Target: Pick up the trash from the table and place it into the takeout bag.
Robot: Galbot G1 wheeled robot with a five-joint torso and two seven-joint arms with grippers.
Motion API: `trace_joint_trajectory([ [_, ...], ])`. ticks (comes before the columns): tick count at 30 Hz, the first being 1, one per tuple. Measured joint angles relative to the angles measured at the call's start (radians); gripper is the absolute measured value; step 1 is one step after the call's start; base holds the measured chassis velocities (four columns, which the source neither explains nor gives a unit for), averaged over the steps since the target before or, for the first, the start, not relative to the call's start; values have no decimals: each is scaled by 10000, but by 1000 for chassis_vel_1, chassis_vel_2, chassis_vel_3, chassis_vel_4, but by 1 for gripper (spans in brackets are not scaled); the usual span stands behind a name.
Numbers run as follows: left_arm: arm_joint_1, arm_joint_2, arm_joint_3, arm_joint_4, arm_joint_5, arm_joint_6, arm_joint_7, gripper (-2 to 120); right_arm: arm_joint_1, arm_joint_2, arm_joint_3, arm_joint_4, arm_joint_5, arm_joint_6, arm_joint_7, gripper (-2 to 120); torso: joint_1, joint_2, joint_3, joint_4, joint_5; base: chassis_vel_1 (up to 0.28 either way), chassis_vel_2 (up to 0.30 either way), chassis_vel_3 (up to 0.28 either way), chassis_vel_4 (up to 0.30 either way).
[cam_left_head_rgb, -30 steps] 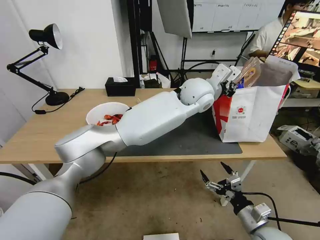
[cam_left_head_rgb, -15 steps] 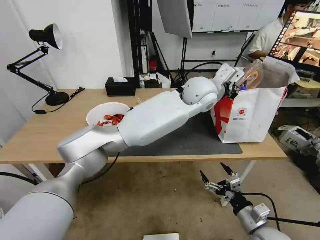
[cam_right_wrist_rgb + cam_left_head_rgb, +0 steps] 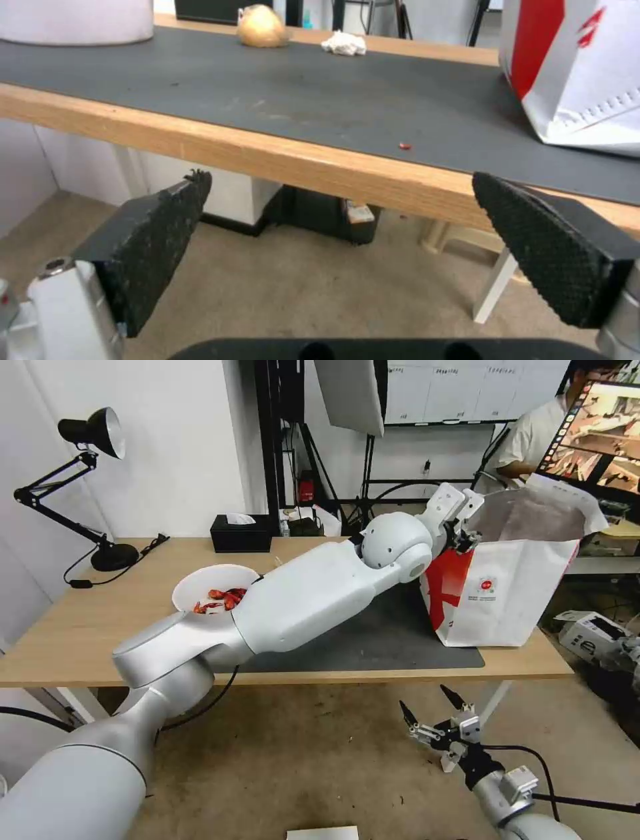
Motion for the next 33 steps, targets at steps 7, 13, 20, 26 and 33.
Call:
trace_joint_trajectory([
  [7, 42, 712, -372, -463, -299, -40, -180, 93, -71, 30, 25, 100, -5, -4, 6, 100, 0, 0, 0, 0, 0, 0, 0, 0, 0],
  [13, 753, 1559, -923, -1515, -580, -55, -309, 100, -381, 262, 256, 470, -6, 74, 58, 100, 0, 1, 0, -1, -2, 0, 0, 0, 0],
  [20, 2553, 3141, -1886, -3138, -624, -259, -308, 100, -454, 462, 346, 783, -162, 343, 338, 100, -1, 1, 0, 6, -4, 0, 0, 0, 0],
  [26, 4770, 5065, -3266, -4833, 493, -709, 297, 100, -494, 469, 356, 805, -178, 634, 524, 100, 0, 1, -2, 2, -3, 0, 0, 0, 0],
  [33, 8300, 6241, -5897, -6271, 1408, -1196, 1060, 100, -419, 366, 268, 811, 57, 807, 615, 100, -1, 1, -1, 0, -5, 0, 0, 0, 0],
])
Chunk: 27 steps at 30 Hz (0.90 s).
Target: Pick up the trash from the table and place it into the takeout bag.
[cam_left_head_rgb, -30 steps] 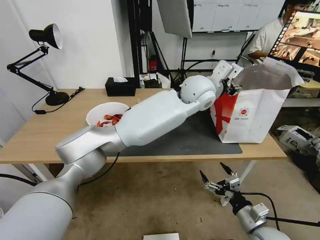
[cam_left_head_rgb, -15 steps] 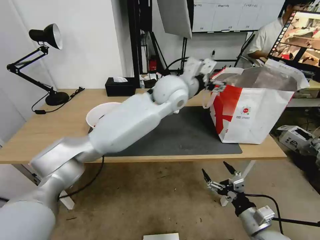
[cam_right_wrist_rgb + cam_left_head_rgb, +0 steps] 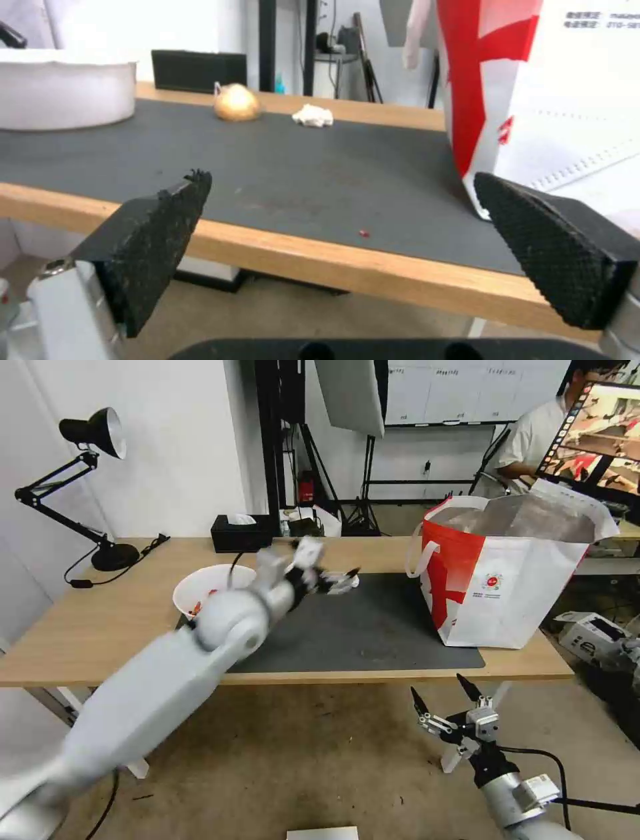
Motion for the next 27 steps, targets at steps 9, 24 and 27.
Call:
trace_joint_trajectory([
  [9, 3932, 211, -2440, -865, 1317, -1210, 458, 100, -346, 256, 225, 7, 178, 439, -2, 100, -2, 1, -1, -7, 4, 0, 0, 0, 0],
  [24, 9250, -2298, -5425, -1068, 3918, -3672, 635, 100, -351, 475, 243, -101, 662, 944, -334, 100, -1, 1, 0, 4, 5, 0, 0, 0, 0],
  [27, 9476, -2592, -5611, -1061, 4113, -4066, 569, 100, -386, 484, 288, -59, 700, 958, -367, 100, -1, 1, 0, 2, 6, 0, 0, 0, 0],
])
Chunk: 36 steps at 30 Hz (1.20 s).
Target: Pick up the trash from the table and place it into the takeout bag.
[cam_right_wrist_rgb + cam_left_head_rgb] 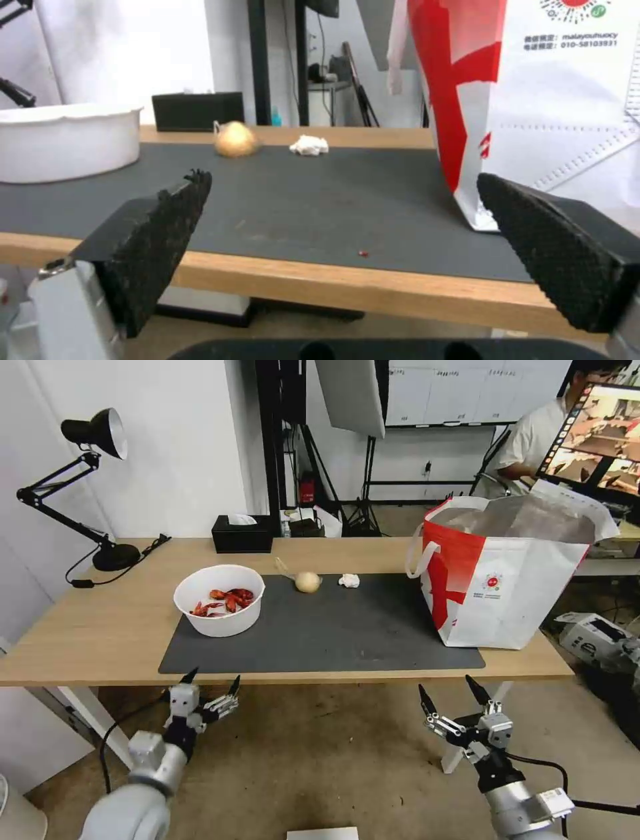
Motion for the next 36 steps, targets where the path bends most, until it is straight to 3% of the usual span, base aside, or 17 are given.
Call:
trace_joint_trajectory([
  [8, -10, -341, -68, -35, -70, -180, -104, 100, 38, 72, -14, -98, -41, -41, -20, 100, 1, 0, 0, -2, 0, 0, 0, 0, 0],
  [36, 97, -383, 32, -178, -59, -135, -91, 100, 46, 104, -45, -166, -202, -153, -17, 100, 2, -2, 1, -1, 0, 0, 0, 0, 0],
])
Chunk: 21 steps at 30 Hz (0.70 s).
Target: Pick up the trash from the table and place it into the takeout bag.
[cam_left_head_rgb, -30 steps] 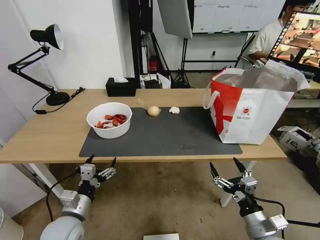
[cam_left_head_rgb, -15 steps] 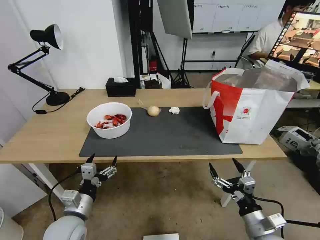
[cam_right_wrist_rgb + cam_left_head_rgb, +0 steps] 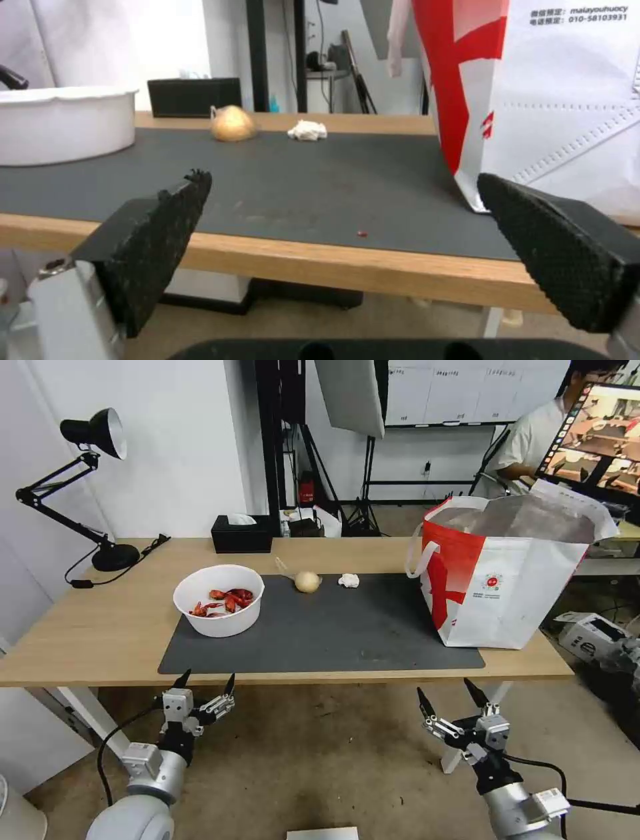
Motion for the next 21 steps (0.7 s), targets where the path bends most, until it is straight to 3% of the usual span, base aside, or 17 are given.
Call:
trace_joint_trajectory([
  [21, -65, 99, 45, -81, -18, 44, 15, 100, 41, -133, -11, -33, -14, -22, 4, 100, 0, 0, 0, 0, 0, 0, 0, 0, 0],
])
